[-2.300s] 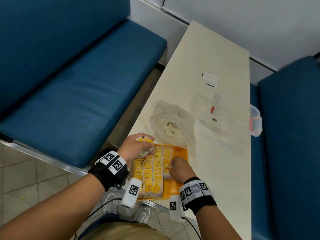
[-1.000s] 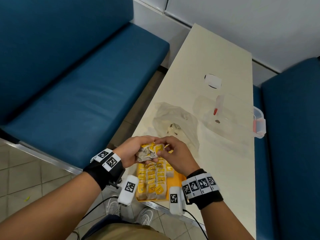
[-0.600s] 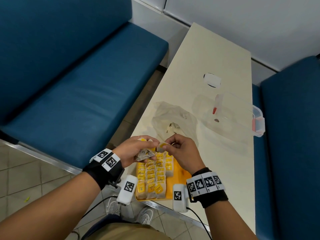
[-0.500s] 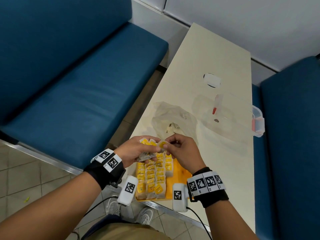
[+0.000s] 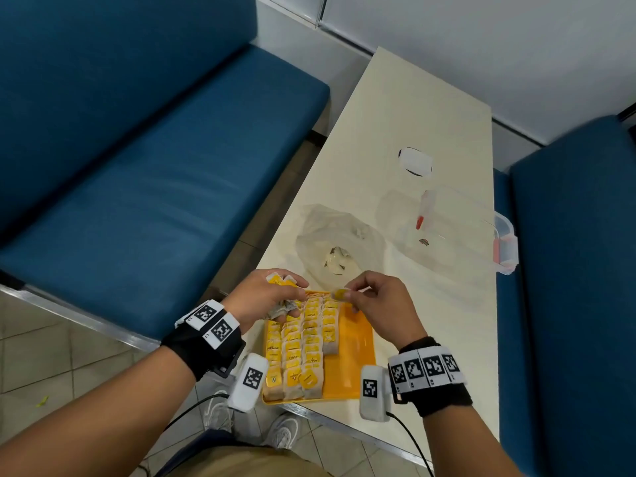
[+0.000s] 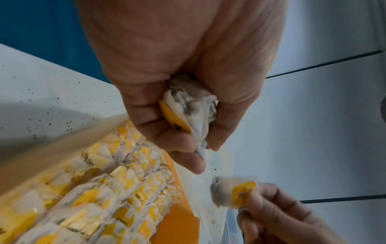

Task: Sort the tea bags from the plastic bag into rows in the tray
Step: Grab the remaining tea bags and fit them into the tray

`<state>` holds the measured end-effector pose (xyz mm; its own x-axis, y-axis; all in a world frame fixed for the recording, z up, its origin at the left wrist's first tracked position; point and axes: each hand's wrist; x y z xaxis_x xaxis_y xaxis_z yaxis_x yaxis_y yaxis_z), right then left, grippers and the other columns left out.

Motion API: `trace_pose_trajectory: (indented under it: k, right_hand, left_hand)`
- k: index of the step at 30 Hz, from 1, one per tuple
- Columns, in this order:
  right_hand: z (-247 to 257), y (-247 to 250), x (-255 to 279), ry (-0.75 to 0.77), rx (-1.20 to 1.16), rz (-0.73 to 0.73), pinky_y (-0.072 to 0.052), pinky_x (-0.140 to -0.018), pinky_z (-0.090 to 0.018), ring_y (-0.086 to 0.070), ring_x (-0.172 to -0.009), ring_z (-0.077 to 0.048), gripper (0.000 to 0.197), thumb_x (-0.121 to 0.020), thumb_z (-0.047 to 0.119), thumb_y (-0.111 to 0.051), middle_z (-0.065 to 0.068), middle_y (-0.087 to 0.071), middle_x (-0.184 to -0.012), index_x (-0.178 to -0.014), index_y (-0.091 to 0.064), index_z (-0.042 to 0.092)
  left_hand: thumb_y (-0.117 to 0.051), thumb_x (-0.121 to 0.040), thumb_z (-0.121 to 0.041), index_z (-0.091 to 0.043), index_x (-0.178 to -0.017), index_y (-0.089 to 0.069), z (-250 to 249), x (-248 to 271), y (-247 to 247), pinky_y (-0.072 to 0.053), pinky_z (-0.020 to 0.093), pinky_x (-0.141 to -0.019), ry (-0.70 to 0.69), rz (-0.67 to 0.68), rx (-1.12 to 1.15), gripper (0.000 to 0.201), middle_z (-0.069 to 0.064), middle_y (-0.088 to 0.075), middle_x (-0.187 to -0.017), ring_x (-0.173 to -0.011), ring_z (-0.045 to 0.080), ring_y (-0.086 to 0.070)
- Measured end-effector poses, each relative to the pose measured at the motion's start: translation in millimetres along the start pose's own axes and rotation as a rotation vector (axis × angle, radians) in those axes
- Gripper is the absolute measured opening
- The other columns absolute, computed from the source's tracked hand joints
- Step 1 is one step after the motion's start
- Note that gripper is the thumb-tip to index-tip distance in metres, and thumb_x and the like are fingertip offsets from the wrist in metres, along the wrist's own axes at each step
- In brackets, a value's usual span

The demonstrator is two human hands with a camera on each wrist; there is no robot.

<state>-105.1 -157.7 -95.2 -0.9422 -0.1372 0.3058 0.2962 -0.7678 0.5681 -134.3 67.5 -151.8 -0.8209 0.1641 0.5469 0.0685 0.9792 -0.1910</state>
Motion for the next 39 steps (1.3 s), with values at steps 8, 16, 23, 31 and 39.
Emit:
trace_pose_trajectory:
  k: [8, 16, 23, 31, 39]
  right_hand:
    - [-46.1, -15.5, 13.1, -0.22, 0.271, 0.259, -0.054, -0.054, -0.036, -0.065, -0.048, -0.011, 0.015, -0.091, 0.002, -0.057, -0.01, -0.069, -0.071, -0.083, -0.058, 0.015]
    - [-58.4, -42.0, 11.6, -0.368, 0.395, 0.333, -0.056, -0.05, -0.029, -0.072, -0.061, -0.022, 0.023, -0.086, -0.003, -0.048, -0.011, -0.07, -0.09, -0.09, -0.057, 0.017]
    - [-65.8, -60.3, 8.2, -0.406, 0.387, 0.289, -0.06, -0.069, -0.037, -0.071, -0.087, -0.028, 0.026, -0.08, -0.001, -0.054, -0.012, -0.07, -0.102, -0.083, -0.049, 0.024]
    - [-72.6, -66.9, 9.6, -0.449, 0.299, 0.225, -0.06, -0.076, -0.041, -0.071, -0.087, -0.029, 0.028, -0.073, 0.003, -0.064, -0.011, -0.07, -0.099, -0.086, -0.049, 0.023]
    - [-78.9, -72.4, 7.1, -0.458, 0.195, 0.148, -0.061, -0.074, -0.046, -0.072, -0.082, -0.028, 0.026, -0.074, 0.002, -0.064, -0.009, -0.07, -0.095, -0.088, -0.052, 0.021]
  left_hand:
    - [-0.076, -0.087, -0.011, -0.012, -0.096, -0.077, 2.4, -7.1, -8.4, -0.057, 0.038, -0.066, -0.053, -0.101, -0.049, 0.009, 0.021, -0.075, -0.088, -0.072, 0.027, -0.074]
    - [-0.073, -0.088, -0.007, -0.01, -0.092, -0.077, 8.5, -7.3, -12.7, -0.058, 0.039, -0.066, -0.041, -0.151, -0.088, 0.006, 0.02, -0.076, -0.084, -0.071, 0.029, -0.075]
    - [-0.071, -0.088, -0.004, -0.009, -0.092, -0.076, 7.2, -6.0, -12.6, -0.057, 0.034, -0.061, -0.025, -0.161, -0.077, 0.008, 0.015, -0.075, -0.078, -0.069, 0.027, -0.074]
    - [-0.071, -0.088, -0.004, -0.008, -0.093, -0.077, 5.8, -6.9, -13.3, -0.057, 0.033, -0.059, -0.024, -0.155, -0.095, 0.008, 0.019, -0.075, -0.083, -0.07, 0.026, -0.074]
    - [-0.072, -0.089, -0.007, -0.008, -0.094, -0.076, 7.3, -7.6, -13.5, -0.056, 0.031, -0.056, -0.02, -0.148, -0.11, 0.007, 0.02, -0.076, -0.087, -0.069, 0.025, -0.075]
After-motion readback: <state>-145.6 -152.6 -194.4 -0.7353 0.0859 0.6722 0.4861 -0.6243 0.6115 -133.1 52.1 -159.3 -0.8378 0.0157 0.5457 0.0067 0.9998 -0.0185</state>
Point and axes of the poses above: each hand's wrist, its own x-axis away from the middle knuckle, its own y-axis out of the back of the hand, z = x × y
